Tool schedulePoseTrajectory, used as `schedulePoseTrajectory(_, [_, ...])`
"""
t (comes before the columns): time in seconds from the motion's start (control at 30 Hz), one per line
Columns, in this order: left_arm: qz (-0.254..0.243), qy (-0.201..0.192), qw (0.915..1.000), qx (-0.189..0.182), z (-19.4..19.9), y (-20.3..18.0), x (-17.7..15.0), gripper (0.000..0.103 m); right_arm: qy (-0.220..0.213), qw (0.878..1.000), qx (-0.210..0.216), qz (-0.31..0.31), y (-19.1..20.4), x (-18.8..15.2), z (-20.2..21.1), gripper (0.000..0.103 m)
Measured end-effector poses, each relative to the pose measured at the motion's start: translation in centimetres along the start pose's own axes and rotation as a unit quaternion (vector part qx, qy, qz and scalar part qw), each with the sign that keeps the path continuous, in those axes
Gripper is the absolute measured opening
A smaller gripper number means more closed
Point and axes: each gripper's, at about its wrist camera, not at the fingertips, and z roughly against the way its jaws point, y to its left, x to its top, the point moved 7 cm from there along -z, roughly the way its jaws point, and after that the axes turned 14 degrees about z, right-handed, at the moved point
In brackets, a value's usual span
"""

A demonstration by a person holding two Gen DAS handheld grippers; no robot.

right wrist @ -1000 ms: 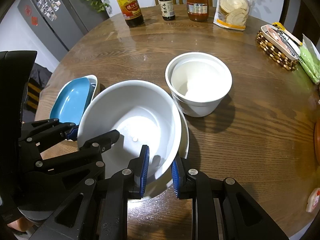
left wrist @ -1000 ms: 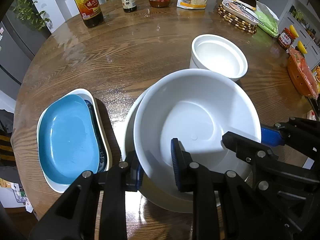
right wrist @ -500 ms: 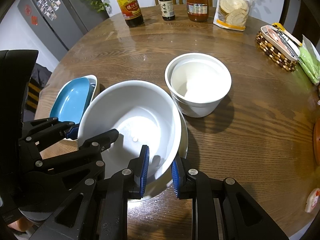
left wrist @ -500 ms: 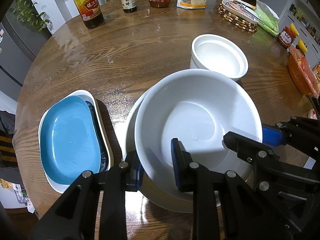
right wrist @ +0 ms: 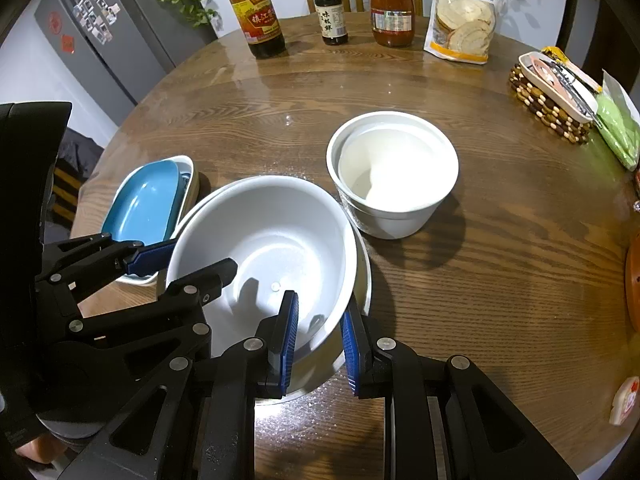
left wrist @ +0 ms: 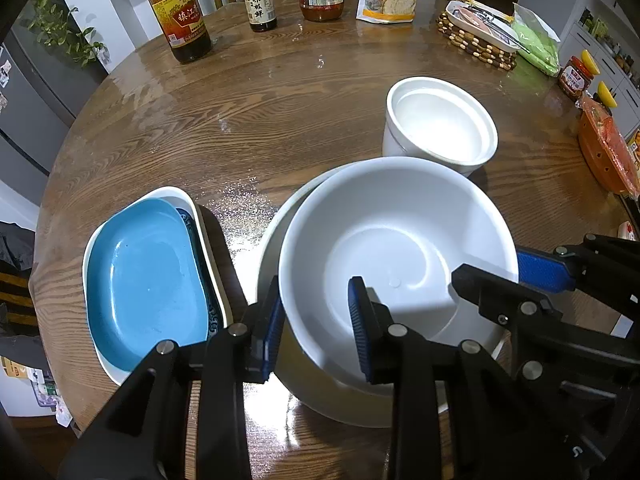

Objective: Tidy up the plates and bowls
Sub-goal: 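Hold the smaller white bowl's rim with both tools and settle it down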

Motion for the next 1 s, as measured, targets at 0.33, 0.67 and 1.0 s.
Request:
schedulePoseTrajectory(0.33, [0.001,0.001,1.0000,-0.001,0.02,0.03,0.04,0.031,-0.001,1.000,-0.001,-0.002,-0.05,0.03,0.07,0.023])
schedulePoseTrajectory(0.67, [0.004,-0.002,1.0000,-0.002,0.28,0.06,0.07,0.033,-0.003,1.000,-0.006,-0.005,0.13,0.06,0.24,0.023])
schedulePoseTrajectory(1.0, [0.006,-0.006,1.0000,-0.001,0.54,0.08,-0.02,0.035,-0.007,1.000,-0.010,-0.007,0.16,0.01,0.49,0.023])
